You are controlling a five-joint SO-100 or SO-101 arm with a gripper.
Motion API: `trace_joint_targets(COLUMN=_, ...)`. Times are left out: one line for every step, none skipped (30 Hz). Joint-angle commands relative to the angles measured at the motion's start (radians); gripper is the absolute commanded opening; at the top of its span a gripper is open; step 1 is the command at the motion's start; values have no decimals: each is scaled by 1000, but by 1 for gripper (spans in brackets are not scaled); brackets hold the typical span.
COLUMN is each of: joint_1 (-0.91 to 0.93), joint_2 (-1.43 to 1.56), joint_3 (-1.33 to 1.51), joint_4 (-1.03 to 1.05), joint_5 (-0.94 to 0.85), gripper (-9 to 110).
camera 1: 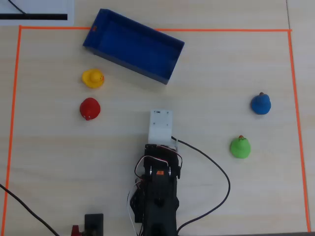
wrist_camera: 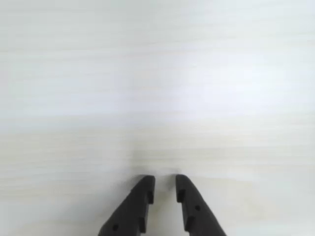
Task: Grasp green duck and put it into box.
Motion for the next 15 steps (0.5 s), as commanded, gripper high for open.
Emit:
trace_joint_targets(joint_1=-12, joint_2=-5, joint_3=3, joint_4=11, joint_5=12, gripper=3)
trace_joint_targets(joint_1=-12, joint_2=-5, joint_3=3, joint_4=11, joint_5=12, gripper=3)
trace_joint_targets(joint_1=-12, joint_2=-5, joint_3=3, joint_4=11, joint_5=12, gripper=3)
trace_joint_targets(joint_1=-12, joint_2=-5, joint_3=3, joint_4=11, joint_5=12, gripper=3)
trace_joint_targets(joint_1=-12, joint_2=-5, joint_3=3, joint_4=11, joint_5=12, gripper=3)
trace_joint_targets(joint_1=-12, joint_2=-5, joint_3=3, joint_4=11, joint_5=12, gripper=3)
trace_joint_targets(joint_1=-12, joint_2=-5, joint_3=3, joint_4=11, joint_5=12, gripper=3)
trace_joint_targets(joint_1=-12, joint_2=-5, joint_3=3, joint_4=11, joint_5=12, gripper=3)
trace_joint_targets(joint_1=-12, joint_2=-5, joint_3=3, joint_4=11, joint_5=12, gripper=3)
trace_joint_targets(joint_1=-12, joint_2=-5, joint_3=3, joint_4=11, joint_5=12, gripper=3)
trace_joint_targets(joint_1=-14, joint_2=-5, joint_3=3, joint_4=11, joint_5=12, gripper=3)
trace_joint_targets(joint_1=-14, joint_2=-5, joint_3=3, joint_4=11, joint_5=12, gripper=3)
trace_joint_targets(joint_1=-14, joint_2=-5, joint_3=3, joint_4=11, joint_5=12, gripper=3)
trace_joint_targets(joint_1=-14, joint_2=-5, joint_3=3, joint_4=11, joint_5=5, gripper=1)
trace_joint_targets(joint_1=-14, joint_2=-5, joint_3=3, joint_4=11, joint_5=3, gripper=0)
